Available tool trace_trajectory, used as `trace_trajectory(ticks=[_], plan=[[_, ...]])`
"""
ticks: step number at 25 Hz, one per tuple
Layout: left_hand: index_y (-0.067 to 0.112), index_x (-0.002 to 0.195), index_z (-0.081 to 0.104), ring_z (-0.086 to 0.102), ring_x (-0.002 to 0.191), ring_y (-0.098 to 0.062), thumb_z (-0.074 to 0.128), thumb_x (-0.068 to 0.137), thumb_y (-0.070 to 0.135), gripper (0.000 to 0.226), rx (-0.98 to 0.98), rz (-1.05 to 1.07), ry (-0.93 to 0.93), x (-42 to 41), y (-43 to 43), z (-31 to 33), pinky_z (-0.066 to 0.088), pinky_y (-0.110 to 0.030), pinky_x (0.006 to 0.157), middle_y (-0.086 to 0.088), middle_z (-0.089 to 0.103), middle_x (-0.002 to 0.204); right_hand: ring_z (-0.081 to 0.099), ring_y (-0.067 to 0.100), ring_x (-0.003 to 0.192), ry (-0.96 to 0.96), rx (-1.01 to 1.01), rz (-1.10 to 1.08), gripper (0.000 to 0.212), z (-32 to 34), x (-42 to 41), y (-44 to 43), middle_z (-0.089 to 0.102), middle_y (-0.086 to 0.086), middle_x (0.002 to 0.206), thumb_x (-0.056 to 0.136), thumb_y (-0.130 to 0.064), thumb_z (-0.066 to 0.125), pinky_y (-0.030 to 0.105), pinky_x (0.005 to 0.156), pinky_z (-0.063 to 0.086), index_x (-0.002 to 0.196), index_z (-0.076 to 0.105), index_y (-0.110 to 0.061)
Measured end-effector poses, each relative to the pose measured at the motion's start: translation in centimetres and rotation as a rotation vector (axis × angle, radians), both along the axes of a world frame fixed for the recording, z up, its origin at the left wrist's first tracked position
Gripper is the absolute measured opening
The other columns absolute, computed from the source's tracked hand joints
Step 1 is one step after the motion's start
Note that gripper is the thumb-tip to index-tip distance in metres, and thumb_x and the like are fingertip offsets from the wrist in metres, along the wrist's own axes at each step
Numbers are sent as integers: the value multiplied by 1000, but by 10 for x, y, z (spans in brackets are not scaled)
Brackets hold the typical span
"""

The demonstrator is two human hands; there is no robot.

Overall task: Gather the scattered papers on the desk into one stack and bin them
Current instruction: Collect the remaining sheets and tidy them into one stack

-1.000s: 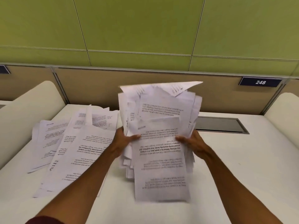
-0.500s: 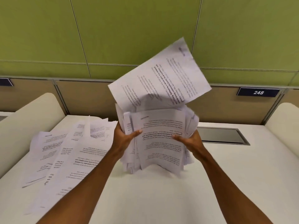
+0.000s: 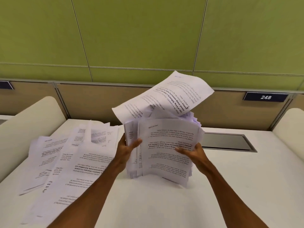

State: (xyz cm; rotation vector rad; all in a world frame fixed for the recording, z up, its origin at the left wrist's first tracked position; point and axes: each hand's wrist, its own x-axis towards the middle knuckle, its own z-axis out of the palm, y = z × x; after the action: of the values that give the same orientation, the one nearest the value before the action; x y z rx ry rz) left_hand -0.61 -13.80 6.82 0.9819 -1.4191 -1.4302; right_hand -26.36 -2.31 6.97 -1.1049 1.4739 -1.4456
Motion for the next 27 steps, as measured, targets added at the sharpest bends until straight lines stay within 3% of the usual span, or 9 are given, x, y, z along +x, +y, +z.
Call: trace_trajectory(ticks=[2,4,7,9,11,14,18,23,27], plan=[[44,103,57,68,83,-4,84,45,61,66,-36,0,-103,-2,8,-5,55,-14,66,33,69,86,70,25,97,18,14,29,62,0,0,-2,73,7,108,60,-26,83,45,83,59,117,63,-16],[39,105,49,52,82,8,88,53,43,65,-78,20,-254,-5,14,-15,42,-8,76,41,53,84,70,23,96,25,14,28,58,-2,1,-4,72,5,107,61,-24,85,41,80,60,114,63,-19],[32,118,47,58,101,-6,84,47,59,85,-69,-143,-328,-1,12,-2,47,-13,87,20,58,106,70,21,92,-15,-18,-38,41,-11,0,-7,72,2,102,73,-11,82,29,68,61,107,62,-24],[11,134,44,57,111,-14,73,36,81,124,-99,-126,-153,5,5,24,49,-21,90,0,59,121,73,19,84,-34,-41,-63,36,-14,-1,-7,75,-5,94,75,-9,79,25,61,59,102,63,-27],[7,139,39,58,112,-18,74,32,80,134,-17,-68,184,8,-5,55,51,-30,90,-8,56,130,74,14,82,-33,-52,-52,34,-15,-2,-8,76,-8,90,75,-9,79,22,59,58,100,65,-28],[17,126,53,65,107,-21,84,57,51,83,-85,-1,297,7,-12,102,57,-34,83,-2,67,117,74,12,83,-38,-51,-41,33,-15,-2,-9,77,-11,90,75,-9,79,21,58,57,100,66,-26],[11,109,65,65,89,-10,70,83,6,27,-298,202,369,0,-12,156,52,-28,78,3,70,96,74,15,84,-40,-58,-31,32,-17,-4,-11,77,-9,92,76,-9,78,23,59,58,101,66,-24],[22,90,74,67,86,-9,71,76,0,26,-521,-180,474,1,7,221,54,-27,78,7,75,91,75,17,84,-35,-56,-35,31,-16,-4,-12,77,-7,93,76,-9,78,27,61,59,101,66,-24],[22,100,73,67,100,-12,79,69,9,34,-401,-373,658,-6,15,215,54,-29,86,4,74,102,75,18,84,-36,-54,-41,31,-15,-4,-12,77,-6,94,75,-12,80,29,61,60,100,66,-24]])
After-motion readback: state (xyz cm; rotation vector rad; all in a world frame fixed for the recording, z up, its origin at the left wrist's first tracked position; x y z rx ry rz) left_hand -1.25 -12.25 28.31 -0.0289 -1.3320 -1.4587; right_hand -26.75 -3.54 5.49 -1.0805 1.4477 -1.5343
